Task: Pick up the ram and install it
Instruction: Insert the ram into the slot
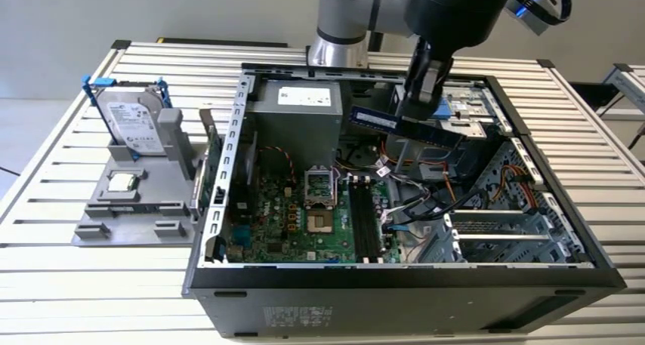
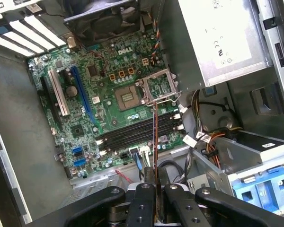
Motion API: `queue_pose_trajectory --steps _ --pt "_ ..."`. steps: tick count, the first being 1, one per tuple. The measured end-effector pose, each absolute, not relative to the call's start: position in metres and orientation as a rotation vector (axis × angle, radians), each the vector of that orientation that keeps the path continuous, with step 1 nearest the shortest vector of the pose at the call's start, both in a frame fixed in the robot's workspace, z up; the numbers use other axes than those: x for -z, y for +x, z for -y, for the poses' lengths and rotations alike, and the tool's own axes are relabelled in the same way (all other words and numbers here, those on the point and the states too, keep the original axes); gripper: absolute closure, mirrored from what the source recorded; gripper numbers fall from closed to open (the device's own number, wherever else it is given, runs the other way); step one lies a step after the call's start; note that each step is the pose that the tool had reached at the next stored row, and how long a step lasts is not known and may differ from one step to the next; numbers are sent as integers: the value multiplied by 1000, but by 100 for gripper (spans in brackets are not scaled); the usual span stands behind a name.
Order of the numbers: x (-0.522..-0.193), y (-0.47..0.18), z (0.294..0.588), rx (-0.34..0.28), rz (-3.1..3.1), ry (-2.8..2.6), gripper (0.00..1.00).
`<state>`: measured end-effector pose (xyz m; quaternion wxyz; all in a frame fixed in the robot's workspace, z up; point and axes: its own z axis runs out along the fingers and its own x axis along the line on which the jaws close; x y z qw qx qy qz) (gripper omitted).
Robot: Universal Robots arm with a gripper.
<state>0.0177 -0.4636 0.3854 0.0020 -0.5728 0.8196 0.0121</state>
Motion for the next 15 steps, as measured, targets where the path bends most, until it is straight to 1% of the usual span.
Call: queue_pose_trajectory --steps 15 --pt "-385 18 464 -38 -2645 -1685 100"
